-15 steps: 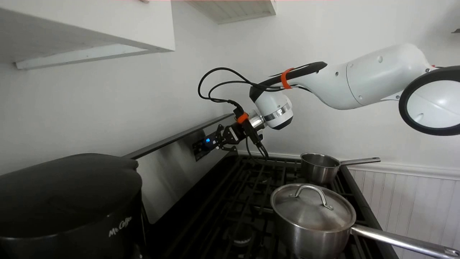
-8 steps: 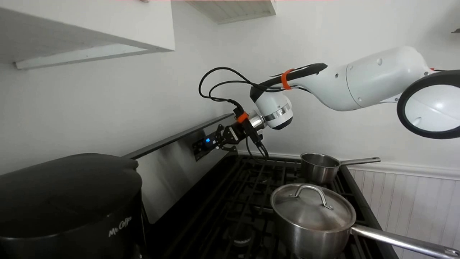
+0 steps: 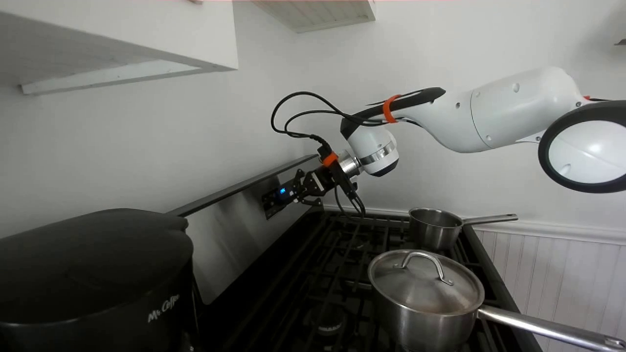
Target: Slide the silver pot on the left to the bottom left cooker on the hob of the stove, press the middle left button right under the screen on the stove button display
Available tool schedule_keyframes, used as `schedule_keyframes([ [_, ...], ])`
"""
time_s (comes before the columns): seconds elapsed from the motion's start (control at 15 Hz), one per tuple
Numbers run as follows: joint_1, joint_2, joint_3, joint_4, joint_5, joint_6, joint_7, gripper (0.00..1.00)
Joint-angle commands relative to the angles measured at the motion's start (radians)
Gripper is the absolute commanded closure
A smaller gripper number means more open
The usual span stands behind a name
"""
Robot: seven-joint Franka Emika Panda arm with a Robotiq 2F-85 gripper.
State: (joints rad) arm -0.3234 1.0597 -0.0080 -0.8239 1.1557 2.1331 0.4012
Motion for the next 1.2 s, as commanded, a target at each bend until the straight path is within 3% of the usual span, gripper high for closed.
schedule_keyframes([
  [0.0,0.011,0.075,0.000,0.126,-0.009,-0.006,0.060,1.00],
  [0.73,0.022,0.122,-0.019,0.208,-0.005,-0.054,0.120,1.00],
  [0.8,0.015,0.111,0.016,0.188,-0.032,-0.036,0.124,1.00],
  [1.13,0.020,0.111,0.036,0.187,-0.048,-0.027,0.190,1.00],
])
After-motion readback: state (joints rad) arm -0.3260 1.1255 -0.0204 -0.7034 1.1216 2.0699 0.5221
